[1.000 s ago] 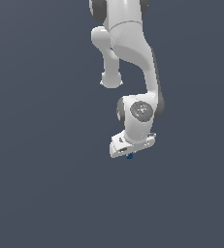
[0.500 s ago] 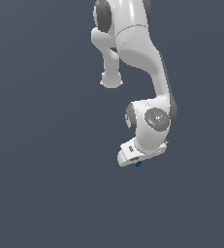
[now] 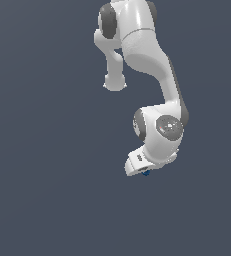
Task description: Pick up the object and move it to a goal position.
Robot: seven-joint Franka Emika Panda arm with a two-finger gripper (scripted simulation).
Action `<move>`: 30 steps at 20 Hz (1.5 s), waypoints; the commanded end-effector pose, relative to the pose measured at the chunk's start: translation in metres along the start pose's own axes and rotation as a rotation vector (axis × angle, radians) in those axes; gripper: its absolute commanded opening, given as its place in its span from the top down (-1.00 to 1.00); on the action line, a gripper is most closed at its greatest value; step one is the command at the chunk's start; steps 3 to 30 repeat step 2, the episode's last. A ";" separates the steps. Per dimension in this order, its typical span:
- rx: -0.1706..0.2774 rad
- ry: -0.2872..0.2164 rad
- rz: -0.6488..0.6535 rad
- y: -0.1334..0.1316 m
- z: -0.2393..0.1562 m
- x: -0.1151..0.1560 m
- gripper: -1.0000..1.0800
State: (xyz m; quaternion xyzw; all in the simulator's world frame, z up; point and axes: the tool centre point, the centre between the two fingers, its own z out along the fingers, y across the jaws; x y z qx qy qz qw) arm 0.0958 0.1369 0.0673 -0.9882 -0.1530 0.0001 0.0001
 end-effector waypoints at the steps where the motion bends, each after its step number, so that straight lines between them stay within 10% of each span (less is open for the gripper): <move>1: 0.000 0.000 0.000 0.000 0.000 0.002 1.00; 30: 0.000 0.000 0.000 0.000 0.000 0.002 1.00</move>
